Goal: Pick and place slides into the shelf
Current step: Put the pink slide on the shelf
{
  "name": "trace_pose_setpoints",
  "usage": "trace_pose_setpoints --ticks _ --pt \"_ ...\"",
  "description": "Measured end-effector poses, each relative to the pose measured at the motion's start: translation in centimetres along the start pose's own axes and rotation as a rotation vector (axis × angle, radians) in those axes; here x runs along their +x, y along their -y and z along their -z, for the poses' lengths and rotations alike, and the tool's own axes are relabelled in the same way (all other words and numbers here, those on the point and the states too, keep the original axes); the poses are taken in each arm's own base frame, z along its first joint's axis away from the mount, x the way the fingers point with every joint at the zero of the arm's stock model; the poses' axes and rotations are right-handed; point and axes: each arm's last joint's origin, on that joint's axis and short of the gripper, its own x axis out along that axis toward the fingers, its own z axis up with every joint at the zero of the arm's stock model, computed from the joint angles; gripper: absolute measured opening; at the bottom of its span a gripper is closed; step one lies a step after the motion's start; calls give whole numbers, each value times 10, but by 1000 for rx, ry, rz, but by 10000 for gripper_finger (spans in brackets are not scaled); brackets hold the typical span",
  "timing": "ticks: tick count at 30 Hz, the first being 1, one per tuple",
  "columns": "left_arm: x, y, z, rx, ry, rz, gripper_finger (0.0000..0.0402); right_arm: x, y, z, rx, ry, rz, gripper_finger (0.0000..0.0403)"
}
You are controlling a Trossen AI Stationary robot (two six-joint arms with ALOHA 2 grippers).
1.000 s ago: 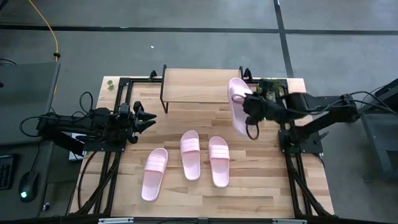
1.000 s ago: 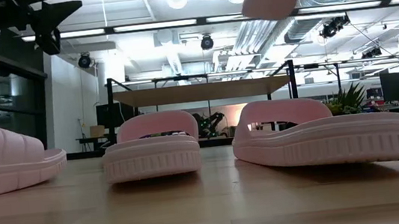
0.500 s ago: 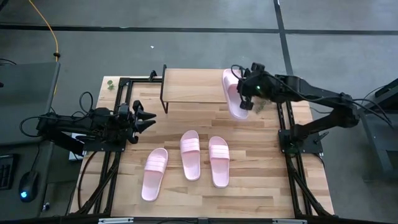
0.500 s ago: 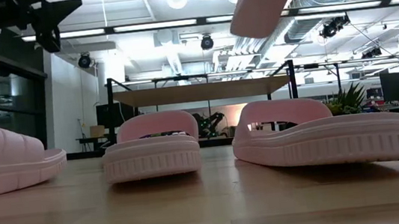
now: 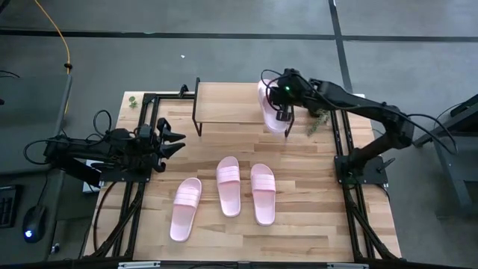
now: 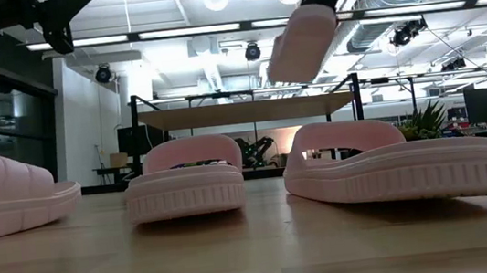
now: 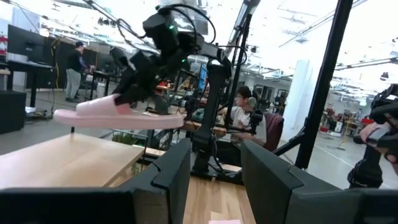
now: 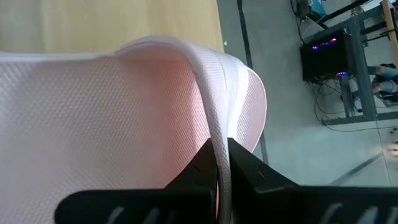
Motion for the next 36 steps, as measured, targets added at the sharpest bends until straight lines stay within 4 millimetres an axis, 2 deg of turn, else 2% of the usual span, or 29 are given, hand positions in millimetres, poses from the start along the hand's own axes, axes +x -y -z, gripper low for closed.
trace_pose_setpoints --ticks 8,25,36 --pt "0 -1 -1 16 8 -24 128 26 12 10 -14 -72 18 0" --pt "0 0 -2 23 20 -22 128 39 30 24 -27 -126 46 0" --pt "0 0 -3 22 32 -20 128 77 25 28 -51 -198 27 0"
